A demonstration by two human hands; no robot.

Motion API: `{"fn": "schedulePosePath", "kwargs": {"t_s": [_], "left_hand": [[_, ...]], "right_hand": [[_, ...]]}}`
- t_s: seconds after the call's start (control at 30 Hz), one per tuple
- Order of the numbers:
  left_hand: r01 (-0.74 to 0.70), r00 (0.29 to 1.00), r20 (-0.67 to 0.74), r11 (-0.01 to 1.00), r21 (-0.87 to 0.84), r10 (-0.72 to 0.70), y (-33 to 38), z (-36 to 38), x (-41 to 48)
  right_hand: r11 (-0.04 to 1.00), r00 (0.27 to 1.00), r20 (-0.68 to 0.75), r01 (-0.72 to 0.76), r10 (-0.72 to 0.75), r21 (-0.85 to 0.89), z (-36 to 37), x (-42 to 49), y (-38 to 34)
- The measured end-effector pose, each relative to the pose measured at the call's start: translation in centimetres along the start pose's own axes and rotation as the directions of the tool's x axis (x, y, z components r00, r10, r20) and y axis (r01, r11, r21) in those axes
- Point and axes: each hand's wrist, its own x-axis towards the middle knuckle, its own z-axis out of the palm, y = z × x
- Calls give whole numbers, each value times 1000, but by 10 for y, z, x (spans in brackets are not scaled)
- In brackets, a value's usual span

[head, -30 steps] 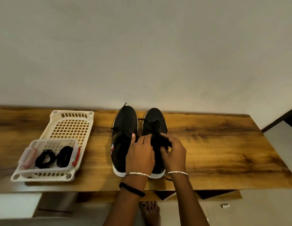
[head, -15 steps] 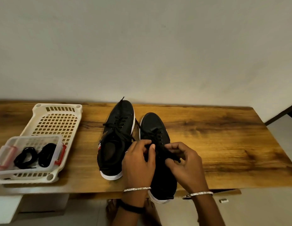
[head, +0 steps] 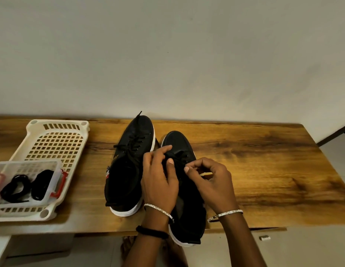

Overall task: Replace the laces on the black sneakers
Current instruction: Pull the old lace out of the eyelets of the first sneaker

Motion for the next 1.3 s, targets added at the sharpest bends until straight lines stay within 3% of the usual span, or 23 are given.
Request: {"fn": "schedulePosePath", "kwargs": {"t_s": [0.13,0.27,0.57,0.73,0.9,1.0,1.17,1.3], "left_hand": [[-119,982,151,993,7,117,-9,-1,4],[-153,973,173,988,-1,151,-9,-7,6],[-161,939,296,984,-76,177,-15,-20,14],[-196,922,328,978,-67,207,-16,-21,15],[-265,909,322,963,-36,263,-16,-18,12],[-296,913,281,955,-37,294,-15,-18,10],[-281,943,180,959,-24,281,-10,-17,10],[-226,966,107,968,-105,237,-8,-15,11]], "right_hand": [[991,988,151,-39,20,126,-17,2,5],[973,960,276,-98,38,208,-25,3,8],[931,891,446,-230,84,285,-40,0,11],[941,857,506,-241,92,238,-39,1,11],[969,860,506,-170,57,181,-38,1,13],[959,875,482,-166,36,231,-36,-1,13],[926,955,294,-131,23,353,-35,0,17],[913,980,200,-92,12,397,-35,2,19]]}}
